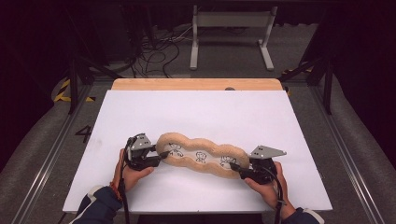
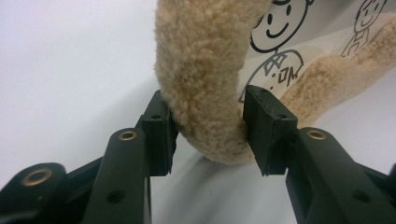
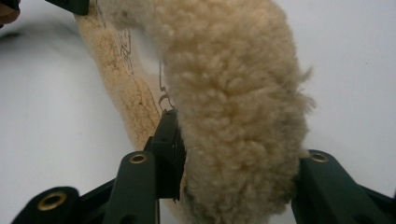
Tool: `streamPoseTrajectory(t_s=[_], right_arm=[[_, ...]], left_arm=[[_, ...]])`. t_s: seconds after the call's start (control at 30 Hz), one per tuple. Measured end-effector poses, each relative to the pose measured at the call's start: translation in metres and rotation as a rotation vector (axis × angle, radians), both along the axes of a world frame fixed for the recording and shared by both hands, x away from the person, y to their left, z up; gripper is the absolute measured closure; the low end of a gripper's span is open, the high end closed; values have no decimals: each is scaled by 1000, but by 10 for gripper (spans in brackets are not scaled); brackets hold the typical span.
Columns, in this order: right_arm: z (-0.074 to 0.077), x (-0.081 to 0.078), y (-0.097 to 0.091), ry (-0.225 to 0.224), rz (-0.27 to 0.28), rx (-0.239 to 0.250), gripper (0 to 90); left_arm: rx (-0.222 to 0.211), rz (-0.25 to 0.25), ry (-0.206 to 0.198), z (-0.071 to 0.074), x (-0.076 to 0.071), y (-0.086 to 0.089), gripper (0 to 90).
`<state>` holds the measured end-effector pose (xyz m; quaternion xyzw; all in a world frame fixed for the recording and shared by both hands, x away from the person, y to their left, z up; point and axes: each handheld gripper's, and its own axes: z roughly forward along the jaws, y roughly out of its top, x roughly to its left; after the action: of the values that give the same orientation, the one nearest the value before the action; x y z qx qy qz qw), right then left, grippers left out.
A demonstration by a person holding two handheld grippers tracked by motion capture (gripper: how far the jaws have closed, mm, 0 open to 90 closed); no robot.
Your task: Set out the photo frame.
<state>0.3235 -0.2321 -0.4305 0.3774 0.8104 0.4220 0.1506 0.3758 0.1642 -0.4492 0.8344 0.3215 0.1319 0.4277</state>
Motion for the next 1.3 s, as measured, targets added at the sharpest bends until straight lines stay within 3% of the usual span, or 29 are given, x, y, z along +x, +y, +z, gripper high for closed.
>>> streamPoseTrajectory(t_s=[0.43, 0.6, 0.7, 0.83, 0.97, 1.3], right_arm=[[-2, 12, -2, -15, 10, 1, 522], [0, 11, -4, -37, -13, 5, 494], [6, 4, -13, -67, -39, 33, 516], [9, -4, -22, -91, -44, 49, 623], [9, -4, -18, -116, -47, 15, 647], [8, 5, -17, -127, -43, 0, 646]], left_arm=[[-1, 8, -6, 0, -11, 0, 553], [8, 15, -12, 0, -15, -1, 550], [21, 9, -26, 0, -15, -1, 543], [19, 10, -33, 0, -16, -1, 537], [13, 7, -27, 0, -18, 0, 539], [15, 6, -37, 0, -28, 1, 534]])
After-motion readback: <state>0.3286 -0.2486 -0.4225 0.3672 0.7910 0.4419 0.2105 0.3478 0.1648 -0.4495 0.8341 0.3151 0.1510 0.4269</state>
